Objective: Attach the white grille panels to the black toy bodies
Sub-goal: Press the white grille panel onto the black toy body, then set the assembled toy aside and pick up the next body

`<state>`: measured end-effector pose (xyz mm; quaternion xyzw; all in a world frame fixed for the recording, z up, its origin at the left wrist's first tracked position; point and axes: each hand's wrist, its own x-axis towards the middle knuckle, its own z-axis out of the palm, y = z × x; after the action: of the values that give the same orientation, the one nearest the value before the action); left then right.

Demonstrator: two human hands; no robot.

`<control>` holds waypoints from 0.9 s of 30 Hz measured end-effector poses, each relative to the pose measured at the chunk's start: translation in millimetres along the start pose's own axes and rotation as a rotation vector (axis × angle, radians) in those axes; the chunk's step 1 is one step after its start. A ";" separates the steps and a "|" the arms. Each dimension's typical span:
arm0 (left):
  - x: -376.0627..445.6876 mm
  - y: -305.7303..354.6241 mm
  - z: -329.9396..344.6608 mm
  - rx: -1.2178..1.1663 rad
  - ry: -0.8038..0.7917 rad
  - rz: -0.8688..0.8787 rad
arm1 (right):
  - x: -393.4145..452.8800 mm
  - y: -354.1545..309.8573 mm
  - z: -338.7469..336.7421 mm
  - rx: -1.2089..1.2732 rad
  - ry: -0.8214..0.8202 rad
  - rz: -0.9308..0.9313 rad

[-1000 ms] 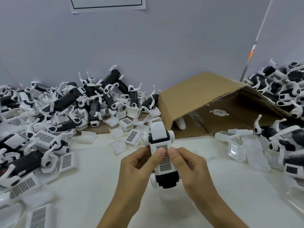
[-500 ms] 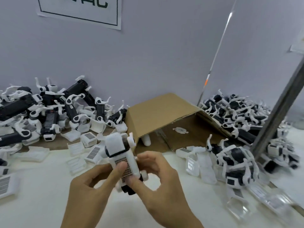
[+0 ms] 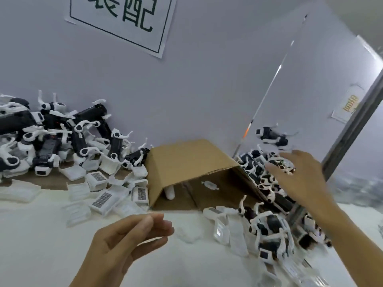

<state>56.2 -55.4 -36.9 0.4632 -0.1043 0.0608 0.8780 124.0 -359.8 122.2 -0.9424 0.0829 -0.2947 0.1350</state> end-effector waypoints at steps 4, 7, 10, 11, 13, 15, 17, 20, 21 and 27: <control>5.9 -5.2 -7.6 -0.013 0.073 0.000 | -52.7 -32.8 43.5 0.289 -0.305 -0.178; 11.8 -7.1 -12.3 -0.004 0.173 0.020 | -95.5 -67.1 92.8 0.537 -0.617 -0.135; 16.0 -8.1 -23.7 0.045 0.307 0.053 | -135.6 -106.0 141.8 0.795 -0.758 -0.077; 16.7 -7.6 -29.1 0.072 0.350 0.056 | -146.5 -119.2 153.0 0.890 -0.802 -0.014; 18.3 -5.1 -43.6 0.157 0.421 0.058 | -162.7 -142.8 170.0 1.065 -0.857 0.131; 21.0 -2.0 -57.5 0.265 0.481 0.058 | -172.0 -156.3 184.1 1.163 -0.826 0.196; 23.5 1.3 -71.2 0.393 0.544 0.051 | -176.7 -160.2 195.9 1.199 -0.764 0.199; 23.4 8.3 -94.4 0.684 0.708 0.110 | -179.6 -155.7 207.9 1.277 -0.723 0.207; 22.3 12.5 -102.2 0.794 0.798 0.181 | -180.6 -153.7 211.5 1.295 -0.728 0.201; 14.7 43.4 -151.4 1.399 1.413 0.316 | -183.4 -150.1 222.5 1.311 -0.751 0.156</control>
<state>80.8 94.3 -81.7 0.7133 0.4391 0.4849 0.2514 115.0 -128.2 -105.7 -0.6977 -0.0944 0.0676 0.7069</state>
